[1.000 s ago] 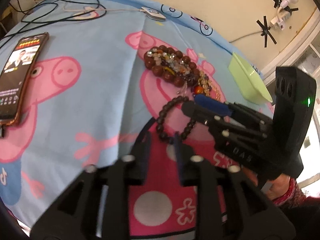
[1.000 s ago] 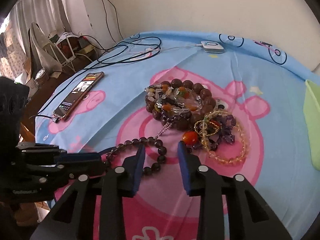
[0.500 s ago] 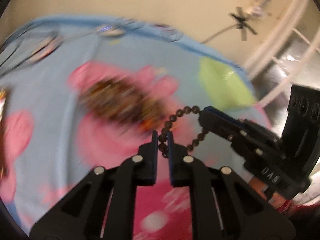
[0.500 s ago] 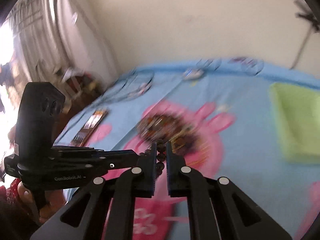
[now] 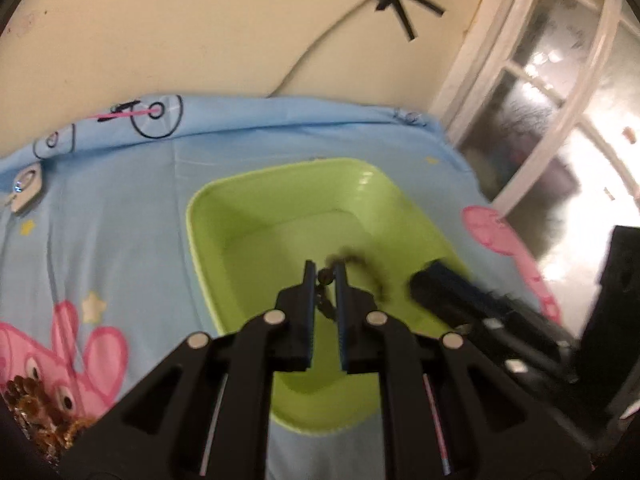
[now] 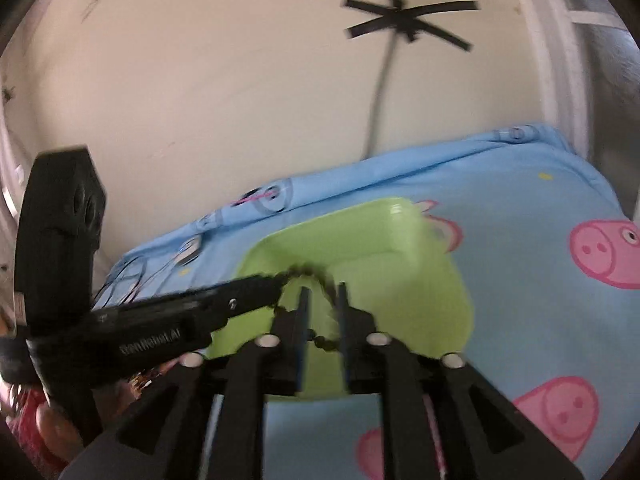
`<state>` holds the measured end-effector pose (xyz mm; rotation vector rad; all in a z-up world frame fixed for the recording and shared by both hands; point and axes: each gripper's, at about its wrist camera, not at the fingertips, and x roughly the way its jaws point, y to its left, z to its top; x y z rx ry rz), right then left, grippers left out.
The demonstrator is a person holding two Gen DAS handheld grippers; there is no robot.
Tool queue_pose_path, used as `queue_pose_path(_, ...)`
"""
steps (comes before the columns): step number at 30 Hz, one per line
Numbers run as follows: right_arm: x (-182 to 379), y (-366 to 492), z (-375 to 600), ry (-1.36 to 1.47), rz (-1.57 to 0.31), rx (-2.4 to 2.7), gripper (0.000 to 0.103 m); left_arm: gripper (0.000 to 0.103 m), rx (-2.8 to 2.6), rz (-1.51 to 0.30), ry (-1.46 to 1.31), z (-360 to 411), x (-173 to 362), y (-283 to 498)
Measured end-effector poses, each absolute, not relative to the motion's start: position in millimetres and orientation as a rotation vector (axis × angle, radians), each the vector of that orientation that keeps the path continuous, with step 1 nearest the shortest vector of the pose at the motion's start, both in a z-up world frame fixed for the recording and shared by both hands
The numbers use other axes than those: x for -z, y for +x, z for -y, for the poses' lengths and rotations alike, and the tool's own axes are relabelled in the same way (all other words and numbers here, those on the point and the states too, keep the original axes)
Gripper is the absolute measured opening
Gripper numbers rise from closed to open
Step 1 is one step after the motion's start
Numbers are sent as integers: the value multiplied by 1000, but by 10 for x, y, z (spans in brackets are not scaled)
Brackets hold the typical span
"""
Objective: Organize jewelry
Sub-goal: 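Lift the dark bead bracelet, carry it over the green tray, open right gripper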
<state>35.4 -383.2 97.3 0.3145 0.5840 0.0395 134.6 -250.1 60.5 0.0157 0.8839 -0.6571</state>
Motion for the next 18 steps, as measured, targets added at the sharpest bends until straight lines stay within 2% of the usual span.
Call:
queue_pose_path(1,-1030,268,3897,350,-532,-21,25,8,641,-876,10,2459,-627,1329)
queue_pose_path(5,-1331,-243,3874,357,-289,25,26,9,584,-739,-57,1722,-982,1138)
queue_pose_path(6,-1386,-344,3801,331,-241,25,30,9,540,-697,-55,1484,-1056,1092)
queue_pose_path(7,-1426,-434,3693,295,-202,-2,37,9,496,-667,-53,1262,-1111,1041)
queue_pose_path(8,-1460,-423,3630,279,-199,-36,60,12,426,-641,-50,915,-1150,968)
queue_pose_path(9,-1467,-436,3511,271,-205,-93,80,23,357,-637,-46,618,-1152,921)
queue_pose_path(11,-1460,-389,3307,274,-239,-206,80,40,197,-651,-39,39,-1082,834)
queue_pose_path(14,-1407,-183,2977,270,-374,-346,79,41,17,-680,-45,-585,-888,737)
queue_pose_path(16,-1300,7,2741,259,-477,-384,58,41,-6,-711,-102,-847,-703,697)
queue_pose_path(17,-1211,177,2585,239,-570,-417,37,41,-10,-727,-113,-939,-588,678)
queue_pose_path(18,-1137,263,2473,234,-632,-451,27,41,-11,-743,-116,-951,-490,678)
